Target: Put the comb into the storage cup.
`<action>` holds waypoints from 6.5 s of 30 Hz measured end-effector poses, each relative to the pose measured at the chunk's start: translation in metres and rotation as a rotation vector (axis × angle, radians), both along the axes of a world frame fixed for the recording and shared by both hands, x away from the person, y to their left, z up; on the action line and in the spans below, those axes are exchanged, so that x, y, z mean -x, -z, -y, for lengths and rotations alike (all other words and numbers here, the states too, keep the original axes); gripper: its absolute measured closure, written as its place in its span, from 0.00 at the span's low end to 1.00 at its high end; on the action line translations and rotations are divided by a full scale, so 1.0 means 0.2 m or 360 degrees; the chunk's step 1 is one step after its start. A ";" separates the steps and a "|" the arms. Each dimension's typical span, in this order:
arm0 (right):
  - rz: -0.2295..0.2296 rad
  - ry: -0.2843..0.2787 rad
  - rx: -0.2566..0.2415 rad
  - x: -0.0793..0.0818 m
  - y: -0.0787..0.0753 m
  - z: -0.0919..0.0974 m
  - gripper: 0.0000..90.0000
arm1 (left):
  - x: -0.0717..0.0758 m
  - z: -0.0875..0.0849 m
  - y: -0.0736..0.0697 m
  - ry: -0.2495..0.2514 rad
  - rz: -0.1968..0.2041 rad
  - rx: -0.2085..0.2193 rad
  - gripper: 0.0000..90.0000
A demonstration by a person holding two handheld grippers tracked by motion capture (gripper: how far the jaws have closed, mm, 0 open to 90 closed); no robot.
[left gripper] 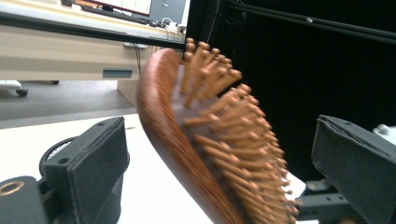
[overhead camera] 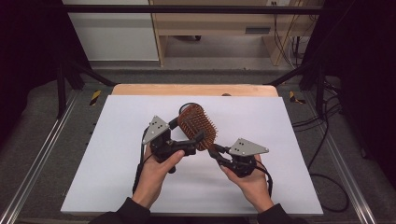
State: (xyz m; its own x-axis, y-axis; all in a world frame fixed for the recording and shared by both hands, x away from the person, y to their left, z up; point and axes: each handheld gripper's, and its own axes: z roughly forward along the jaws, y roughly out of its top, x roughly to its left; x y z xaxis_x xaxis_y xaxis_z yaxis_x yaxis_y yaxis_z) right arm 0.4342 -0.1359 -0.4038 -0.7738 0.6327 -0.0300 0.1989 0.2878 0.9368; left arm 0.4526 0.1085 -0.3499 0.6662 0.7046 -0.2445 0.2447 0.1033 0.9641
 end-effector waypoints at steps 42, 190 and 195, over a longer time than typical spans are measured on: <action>0.0025 0.0002 -0.0005 0.01 0.01 -0.04 0.81 | -0.04 -0.01 -0.03 0.0031 -0.0195 0.0261 0.48; 0.0131 0.0545 -0.0151 0.08 0.21 0.42 0.03 | -0.57 -0.17 -0.47 -0.0387 0.0149 0.0164 0.56; 0.0132 0.0547 -0.0139 0.08 0.21 0.42 0.03 | -0.57 -0.18 -0.47 -0.0378 0.0161 0.0150 0.56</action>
State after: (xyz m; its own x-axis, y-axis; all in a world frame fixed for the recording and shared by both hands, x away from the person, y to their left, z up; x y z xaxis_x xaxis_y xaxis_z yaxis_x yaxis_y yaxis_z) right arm 0.4189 -0.2191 -0.4454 -0.5125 0.8585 -0.0179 0.1927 0.1353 0.9719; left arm 0.5656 0.1435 -0.2568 0.5095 0.8213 -0.2568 0.1059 0.2363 0.9659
